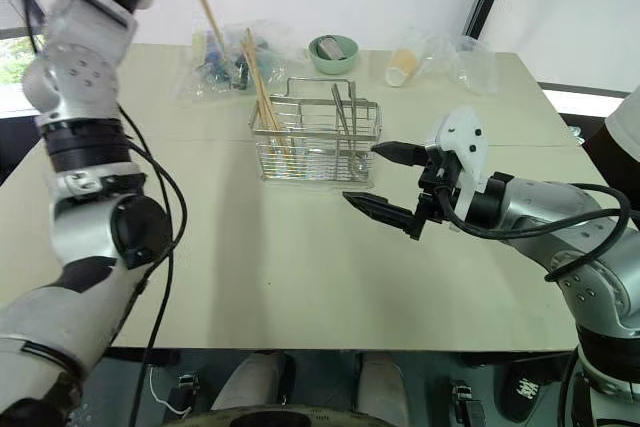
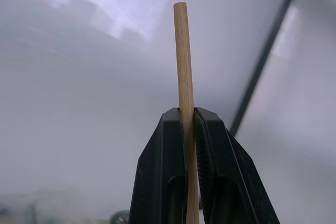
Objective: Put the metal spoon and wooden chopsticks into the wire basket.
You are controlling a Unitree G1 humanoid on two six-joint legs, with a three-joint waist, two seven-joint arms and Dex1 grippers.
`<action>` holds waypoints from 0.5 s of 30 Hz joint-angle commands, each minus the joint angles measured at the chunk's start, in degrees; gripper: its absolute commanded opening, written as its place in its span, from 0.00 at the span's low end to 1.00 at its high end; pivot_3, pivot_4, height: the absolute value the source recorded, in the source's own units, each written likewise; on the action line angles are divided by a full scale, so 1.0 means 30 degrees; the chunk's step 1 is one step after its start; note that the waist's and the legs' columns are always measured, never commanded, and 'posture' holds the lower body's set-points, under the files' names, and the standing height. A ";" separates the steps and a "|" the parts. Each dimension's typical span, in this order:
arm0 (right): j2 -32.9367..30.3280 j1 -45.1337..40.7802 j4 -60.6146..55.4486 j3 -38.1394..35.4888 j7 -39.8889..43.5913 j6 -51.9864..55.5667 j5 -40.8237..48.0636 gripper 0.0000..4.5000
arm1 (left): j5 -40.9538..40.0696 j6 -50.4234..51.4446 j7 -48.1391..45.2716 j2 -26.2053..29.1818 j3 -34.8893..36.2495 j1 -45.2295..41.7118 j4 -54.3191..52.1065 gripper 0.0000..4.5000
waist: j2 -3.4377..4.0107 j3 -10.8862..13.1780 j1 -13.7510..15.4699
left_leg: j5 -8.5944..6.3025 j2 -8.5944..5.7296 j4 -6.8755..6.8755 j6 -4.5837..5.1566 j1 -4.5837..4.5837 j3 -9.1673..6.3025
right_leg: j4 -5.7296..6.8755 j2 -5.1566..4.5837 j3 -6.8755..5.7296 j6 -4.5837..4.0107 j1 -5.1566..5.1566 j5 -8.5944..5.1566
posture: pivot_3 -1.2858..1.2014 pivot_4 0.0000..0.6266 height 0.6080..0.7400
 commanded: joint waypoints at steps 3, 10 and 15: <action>-0.0187 -0.0180 -0.0447 -0.0964 -0.0486 0.0046 0.0480 1.00 | 0.1027 -0.1504 -0.0971 -0.0804 -0.2122 0.1300 -0.0910 0.00 | 0.0025 0.0001 -0.0060 | 0.0000 0.0009 -0.0016 0.0003 0.0013 0.0003 | 0.0009 0.0012 0.0004 -0.0003 -0.0008 -0.0001 | 0.52 0.24 0.21; -0.0119 0.0032 -0.0588 -0.1396 -0.1051 0.0075 0.0746 1.00 | 0.2284 -0.3054 -0.1465 -0.1677 -0.3768 0.3020 -0.0580 0.00 | 0.0028 0.0000 0.0006 | 0.0001 0.0001 -0.0011 0.0006 -0.0020 0.0009 | -0.0004 0.0003 0.0003 -0.0006 -0.0012 -0.0001 | 0.52 0.24 0.21; 0.0039 0.0214 -0.0653 -0.1637 -0.1426 -0.0010 0.0849 1.00 | 0.2578 -0.3617 -0.0798 -0.2683 -0.4103 0.4176 -0.1009 0.37 | 0.0028 -0.0001 0.0035 | 0.0001 -0.0007 -0.0006 0.0008 -0.0052 0.0006 | -0.0008 -0.0001 0.0002 -0.0007 -0.0015 -0.0001 | 0.52 0.24 0.21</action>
